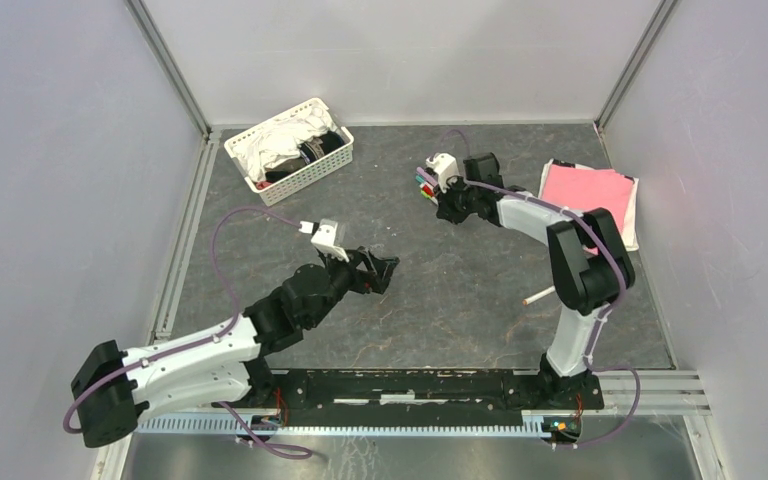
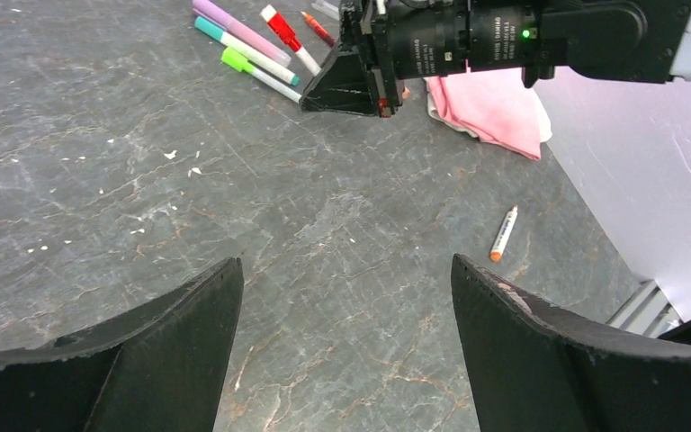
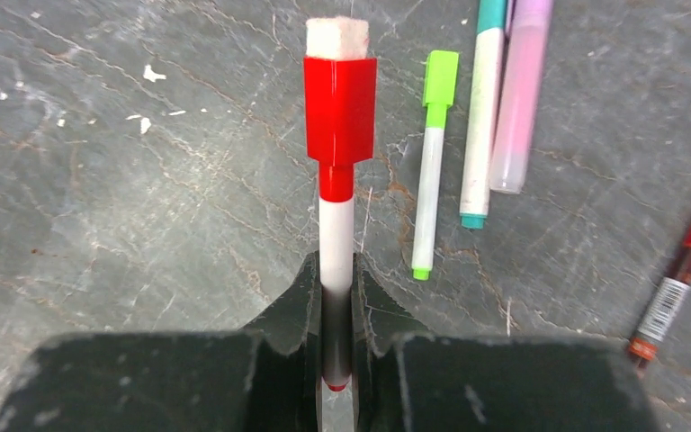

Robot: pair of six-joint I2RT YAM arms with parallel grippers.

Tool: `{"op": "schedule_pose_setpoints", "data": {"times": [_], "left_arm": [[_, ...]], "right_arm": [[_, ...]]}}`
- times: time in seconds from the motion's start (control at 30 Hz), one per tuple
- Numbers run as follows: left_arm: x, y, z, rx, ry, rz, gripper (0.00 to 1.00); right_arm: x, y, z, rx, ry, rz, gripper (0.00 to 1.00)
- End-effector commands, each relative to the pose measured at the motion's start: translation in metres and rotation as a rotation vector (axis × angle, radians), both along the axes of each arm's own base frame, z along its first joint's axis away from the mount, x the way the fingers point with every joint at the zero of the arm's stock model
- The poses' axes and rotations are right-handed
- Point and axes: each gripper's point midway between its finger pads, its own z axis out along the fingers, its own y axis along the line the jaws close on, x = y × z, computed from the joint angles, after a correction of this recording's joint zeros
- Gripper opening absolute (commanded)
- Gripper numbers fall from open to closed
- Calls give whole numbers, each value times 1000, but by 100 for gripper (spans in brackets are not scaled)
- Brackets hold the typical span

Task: Insert the pens into the pen caps
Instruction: Place the pen at the center of the board.

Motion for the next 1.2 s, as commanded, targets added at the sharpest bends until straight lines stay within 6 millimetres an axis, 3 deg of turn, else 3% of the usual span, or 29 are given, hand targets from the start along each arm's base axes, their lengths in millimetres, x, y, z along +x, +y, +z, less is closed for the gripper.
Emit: {"op": "schedule_pose_setpoints", "data": {"times": [0.0, 0.23, 0.53, 0.83, 1.0, 1.17], "left_arm": [[3, 15, 2, 5, -36, 52, 90], [1, 23, -1, 2, -36, 70, 90], [1, 23, 1, 0, -39, 70, 90], [-1, 25, 1, -17, -35, 68, 90], [-3, 27, 3, -28, -36, 69, 90], [-5, 28, 7, -51, -41, 61, 90]], "right_arm": [[8, -5, -22, -101, 72, -23, 8], [22, -1, -33, -132, 94, -38, 9], [28, -1, -48, -165, 112, -44, 19], [34, -2, -48, -180, 103, -42, 24], [33, 1, -35, -168, 78, -21, 27], [29, 3, 9, -117, -5, 14, 40]]}}
